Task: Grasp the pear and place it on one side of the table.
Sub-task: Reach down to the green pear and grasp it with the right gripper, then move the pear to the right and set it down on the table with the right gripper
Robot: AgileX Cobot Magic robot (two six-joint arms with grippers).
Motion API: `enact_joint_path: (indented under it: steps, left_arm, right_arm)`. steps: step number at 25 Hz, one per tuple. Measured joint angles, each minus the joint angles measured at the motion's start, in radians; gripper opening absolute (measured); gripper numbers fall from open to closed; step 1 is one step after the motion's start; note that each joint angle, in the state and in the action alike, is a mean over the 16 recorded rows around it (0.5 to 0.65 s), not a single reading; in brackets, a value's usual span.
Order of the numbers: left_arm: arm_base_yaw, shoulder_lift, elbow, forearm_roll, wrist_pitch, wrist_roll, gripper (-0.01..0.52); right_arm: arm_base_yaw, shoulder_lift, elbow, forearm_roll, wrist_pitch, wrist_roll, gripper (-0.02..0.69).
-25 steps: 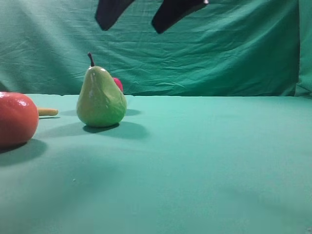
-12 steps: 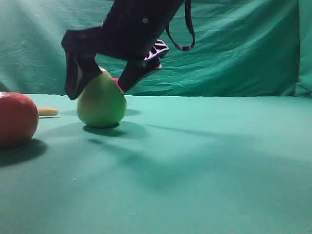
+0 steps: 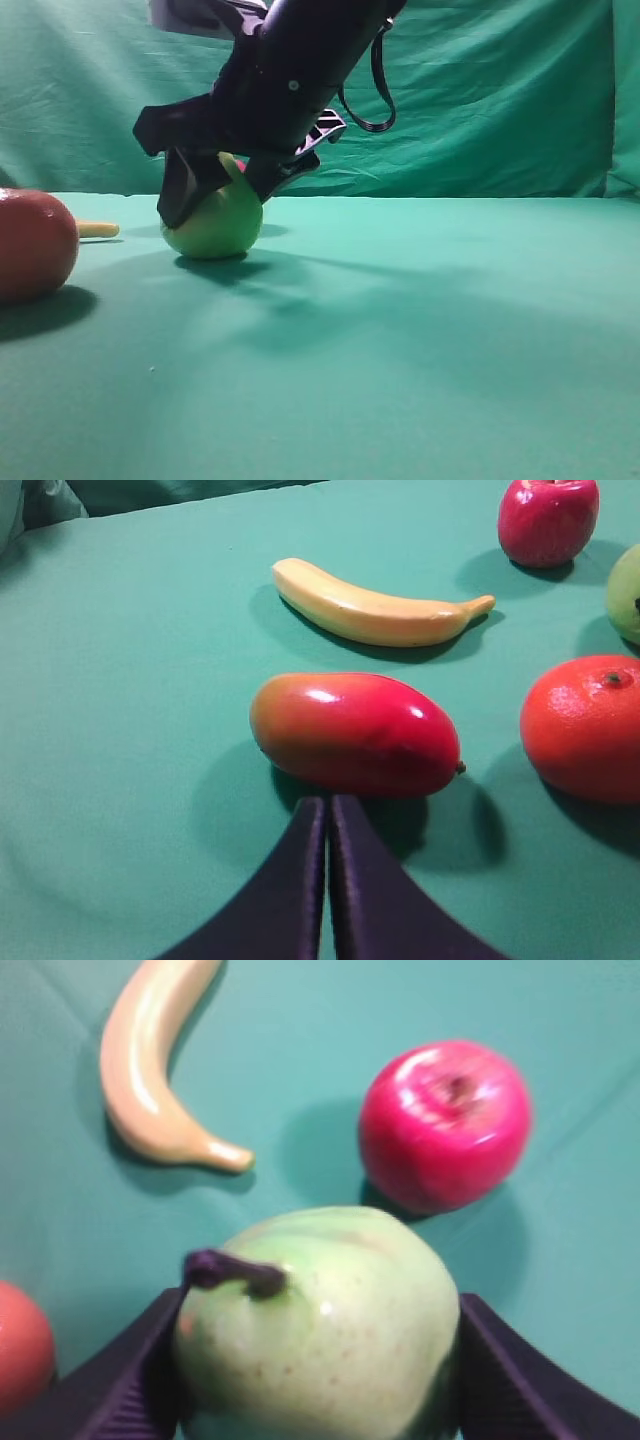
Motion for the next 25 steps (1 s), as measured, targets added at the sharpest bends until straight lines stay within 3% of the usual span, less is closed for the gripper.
enact_joint_path:
  steps: [9,17,25]
  left_arm:
    - [0.0,0.0,0.0,0.0,0.0,0.0,0.0]
    - [0.0,0.0,0.0,0.0,0.0,0.0,0.0]
    - [0.0,0.0,0.0,0.0,0.0,0.0,0.0]
  right_arm:
    - [-0.247,-0.27,0.252,-0.015,0.005,0.068,0.47]
    - [-0.408,-0.373,0.566,-0.019,-0.174,0.075,0.47]
    - [-0.451,-0.322,0.702,-0.015,-0.338,0.075,0.492]
